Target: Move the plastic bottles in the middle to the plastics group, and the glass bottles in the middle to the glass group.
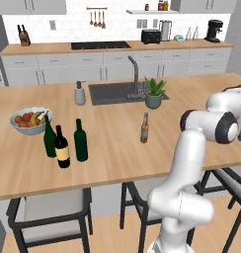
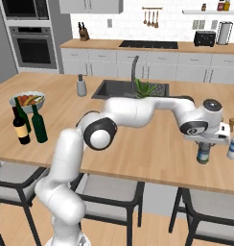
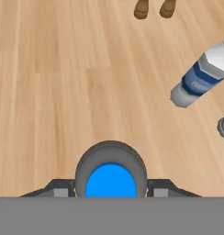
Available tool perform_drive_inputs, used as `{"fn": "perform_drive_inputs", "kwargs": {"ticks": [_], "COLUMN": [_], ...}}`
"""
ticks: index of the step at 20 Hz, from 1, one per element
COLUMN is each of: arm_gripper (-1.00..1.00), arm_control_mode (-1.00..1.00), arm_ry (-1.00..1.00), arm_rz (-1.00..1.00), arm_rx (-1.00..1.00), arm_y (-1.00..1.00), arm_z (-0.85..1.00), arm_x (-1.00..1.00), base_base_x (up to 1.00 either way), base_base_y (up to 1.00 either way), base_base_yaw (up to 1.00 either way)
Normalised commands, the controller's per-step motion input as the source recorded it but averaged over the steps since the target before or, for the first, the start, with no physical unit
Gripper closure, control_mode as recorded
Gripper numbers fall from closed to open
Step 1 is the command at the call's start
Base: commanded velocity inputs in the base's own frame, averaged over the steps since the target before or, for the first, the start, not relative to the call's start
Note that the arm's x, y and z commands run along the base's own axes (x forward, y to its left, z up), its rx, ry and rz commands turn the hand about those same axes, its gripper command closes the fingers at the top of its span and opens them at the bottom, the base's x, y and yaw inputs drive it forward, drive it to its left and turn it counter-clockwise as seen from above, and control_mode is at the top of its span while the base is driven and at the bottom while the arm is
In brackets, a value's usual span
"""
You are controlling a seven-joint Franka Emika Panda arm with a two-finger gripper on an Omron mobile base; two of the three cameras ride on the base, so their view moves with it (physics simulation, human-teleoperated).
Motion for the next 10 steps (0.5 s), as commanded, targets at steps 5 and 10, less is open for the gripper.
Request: {"fn": "perform_drive_inputs", "kwargs": {"ticks": [5, 10], "arm_gripper": [1.0, 1.0], "arm_control_mode": [-1.0, -1.0], "arm_ry": [0.0, 0.0], "arm_rz": [-0.04, -0.05], "arm_rx": [-0.04, -0.06], "arm_y": [-0.27, -0.19], "arm_z": [0.0, -0.01], "arm_x": [0.0, 0.0], "base_base_x": [0.0, 0.0], "base_base_y": [0.0, 0.0], "base_base_yaw": [0.0, 0.0]}}
